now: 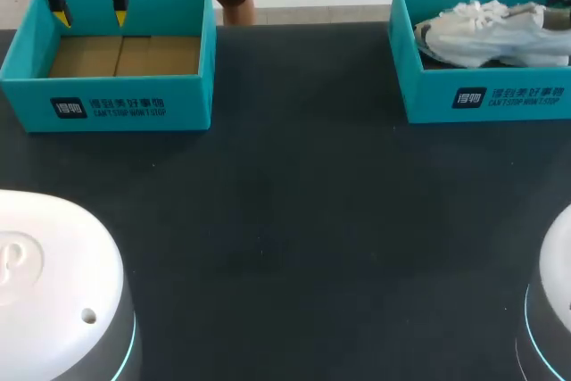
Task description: Take the shoe out of the shoebox, open the shoe tongue, remove and reinsert the insole, then place the shoe into the shoebox
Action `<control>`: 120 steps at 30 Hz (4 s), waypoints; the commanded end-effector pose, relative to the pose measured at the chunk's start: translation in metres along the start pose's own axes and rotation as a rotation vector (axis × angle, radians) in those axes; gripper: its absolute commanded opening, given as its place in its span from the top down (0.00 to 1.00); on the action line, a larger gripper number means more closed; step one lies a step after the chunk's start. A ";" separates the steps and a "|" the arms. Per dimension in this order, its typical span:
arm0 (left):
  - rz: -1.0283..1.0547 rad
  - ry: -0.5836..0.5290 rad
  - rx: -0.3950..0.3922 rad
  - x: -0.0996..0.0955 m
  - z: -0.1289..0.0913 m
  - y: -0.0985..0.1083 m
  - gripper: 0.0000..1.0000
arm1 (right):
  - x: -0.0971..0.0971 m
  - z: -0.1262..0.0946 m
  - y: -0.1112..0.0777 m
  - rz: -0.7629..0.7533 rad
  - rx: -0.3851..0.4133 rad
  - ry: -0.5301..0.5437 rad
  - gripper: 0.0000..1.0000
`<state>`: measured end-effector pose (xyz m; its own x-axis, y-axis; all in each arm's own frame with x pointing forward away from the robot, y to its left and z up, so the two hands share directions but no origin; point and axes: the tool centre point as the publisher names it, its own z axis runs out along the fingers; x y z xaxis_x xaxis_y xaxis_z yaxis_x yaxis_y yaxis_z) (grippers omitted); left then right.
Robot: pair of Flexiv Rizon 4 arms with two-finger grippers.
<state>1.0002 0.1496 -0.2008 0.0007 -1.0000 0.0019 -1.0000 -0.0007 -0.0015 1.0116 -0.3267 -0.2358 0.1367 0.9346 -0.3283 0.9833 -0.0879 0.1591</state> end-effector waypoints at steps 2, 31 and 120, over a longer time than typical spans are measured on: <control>0.000 -0.001 -0.001 0.000 0.000 0.000 0.00 | 0.002 -0.077 -0.013 -0.009 -0.014 -0.011 1.00; 0.000 -0.001 -0.001 0.000 0.000 0.000 0.00 | 0.027 -0.132 -0.023 -0.038 -0.019 0.043 1.00; 0.000 -0.001 -0.001 0.000 0.000 0.000 0.00 | 0.365 -0.072 -0.364 -0.250 -0.028 0.015 1.00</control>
<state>1.0002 0.1495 -0.2009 0.0006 -1.0000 0.0020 -1.0000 -0.0006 -0.0015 0.6907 0.0648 -0.3310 -0.1135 0.9337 -0.3396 0.9816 0.1582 0.1071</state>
